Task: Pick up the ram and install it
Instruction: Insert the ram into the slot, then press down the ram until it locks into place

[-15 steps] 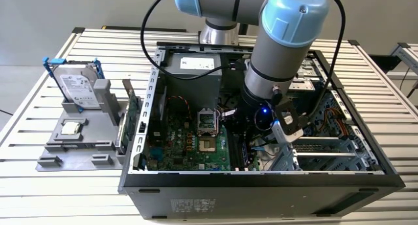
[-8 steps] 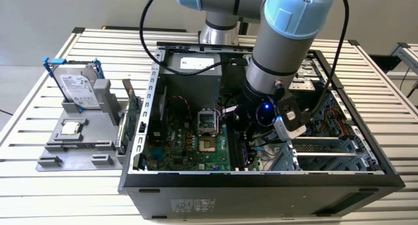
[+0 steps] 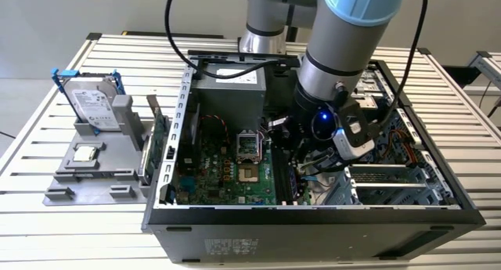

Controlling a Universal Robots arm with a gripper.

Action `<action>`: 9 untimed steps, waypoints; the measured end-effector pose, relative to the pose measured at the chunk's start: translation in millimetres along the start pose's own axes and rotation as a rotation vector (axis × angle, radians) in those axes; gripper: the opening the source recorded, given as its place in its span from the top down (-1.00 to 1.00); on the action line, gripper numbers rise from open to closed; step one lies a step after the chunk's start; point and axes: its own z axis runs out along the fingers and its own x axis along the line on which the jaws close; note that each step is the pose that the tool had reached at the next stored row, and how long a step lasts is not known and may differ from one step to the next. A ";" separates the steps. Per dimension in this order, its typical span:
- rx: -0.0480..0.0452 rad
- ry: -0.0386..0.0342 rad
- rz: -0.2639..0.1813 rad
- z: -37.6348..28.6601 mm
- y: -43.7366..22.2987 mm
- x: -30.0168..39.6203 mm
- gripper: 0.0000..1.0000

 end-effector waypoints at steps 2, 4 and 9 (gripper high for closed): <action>-0.0005 -0.0001 0.000 -0.4 0.0 0.0 -1.00; -0.0004 -0.0001 0.000 -0.5 0.0 0.0 -1.00; -0.0001 0.0000 0.000 -0.7 0.0 0.0 1.00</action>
